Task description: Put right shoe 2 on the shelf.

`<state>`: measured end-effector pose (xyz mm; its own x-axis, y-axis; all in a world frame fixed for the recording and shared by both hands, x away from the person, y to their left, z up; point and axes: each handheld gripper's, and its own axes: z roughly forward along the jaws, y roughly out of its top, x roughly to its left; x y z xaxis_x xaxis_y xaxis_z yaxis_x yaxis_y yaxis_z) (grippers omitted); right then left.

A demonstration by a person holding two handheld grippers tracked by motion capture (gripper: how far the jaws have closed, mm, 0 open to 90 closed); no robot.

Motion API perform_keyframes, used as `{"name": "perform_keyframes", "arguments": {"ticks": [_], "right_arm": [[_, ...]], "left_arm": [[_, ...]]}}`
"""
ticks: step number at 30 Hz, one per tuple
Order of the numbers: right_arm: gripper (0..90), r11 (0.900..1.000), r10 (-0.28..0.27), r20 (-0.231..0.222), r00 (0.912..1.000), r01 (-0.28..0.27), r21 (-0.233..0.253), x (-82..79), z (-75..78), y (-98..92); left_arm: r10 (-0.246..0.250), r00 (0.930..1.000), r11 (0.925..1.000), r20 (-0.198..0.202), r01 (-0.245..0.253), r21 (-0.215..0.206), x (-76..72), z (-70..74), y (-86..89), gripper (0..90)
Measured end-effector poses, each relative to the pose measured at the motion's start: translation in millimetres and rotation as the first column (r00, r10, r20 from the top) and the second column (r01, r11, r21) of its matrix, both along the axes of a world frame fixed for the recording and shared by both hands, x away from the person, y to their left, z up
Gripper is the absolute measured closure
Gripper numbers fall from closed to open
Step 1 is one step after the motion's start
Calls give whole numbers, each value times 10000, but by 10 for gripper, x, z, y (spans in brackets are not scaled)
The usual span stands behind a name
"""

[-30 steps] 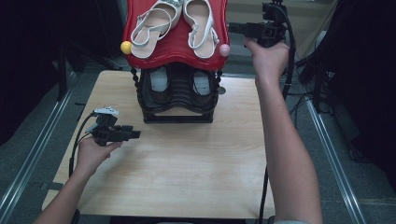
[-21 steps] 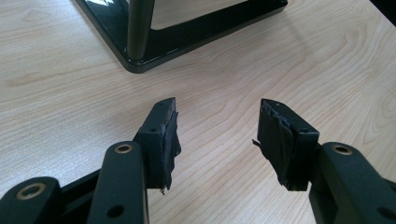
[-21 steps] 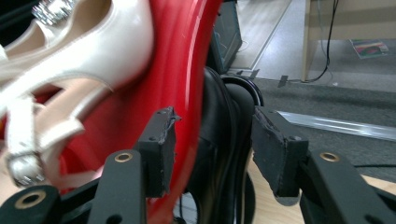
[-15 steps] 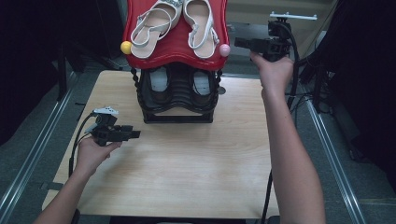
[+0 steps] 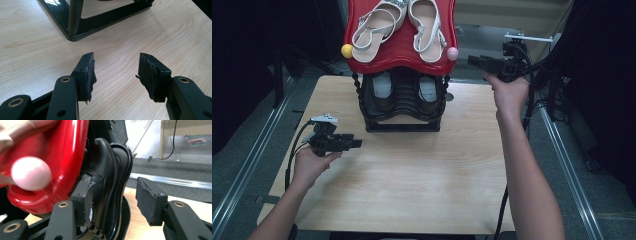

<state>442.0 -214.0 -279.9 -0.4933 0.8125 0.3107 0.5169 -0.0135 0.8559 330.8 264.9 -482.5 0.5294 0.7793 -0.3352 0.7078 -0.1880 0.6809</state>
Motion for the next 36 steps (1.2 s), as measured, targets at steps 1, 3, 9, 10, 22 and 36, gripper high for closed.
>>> {"name": "perform_keyframes", "arguments": {"ticks": [1, 3, 9, 10, 22, 36], "right_arm": [[482, 10000, 15, 0, 10000, -15, 15, -2, -32, -14], [481, 10000, -4, -75, 10000, 4, 78, -4, -96, -47], [480, 10000, -70, -189, 9998, 71, 64, -38, -254, -109], [481, 9999, -91, -187, 9998, 92, 86, -48, -282, -116], [477, 9998, 111, -482, 9988, -103, 179, -165, -628, -115], [432, 9994, 50, -874, 9962, -19, 356, -251, -1024, -119]], "left_arm": [[-13, 10000, 10000, 3, 13, -1, 0, 0, 0, 477], [-12, 10000, 10000, 30, 12, -10, -2, 1, -1, 476], [-65, 9999, 10000, 88, 65, 42, -4, 7, 11, 475], [-76, 9999, 10000, 91, 75, 56, -3, 6, 13, 476], [-122, 9999, 9999, 100, 121, 82, -3, 2, 7, 474], [-70, 9999, 9999, 101, 69, 105, -4, 1, 12, 474]]}}
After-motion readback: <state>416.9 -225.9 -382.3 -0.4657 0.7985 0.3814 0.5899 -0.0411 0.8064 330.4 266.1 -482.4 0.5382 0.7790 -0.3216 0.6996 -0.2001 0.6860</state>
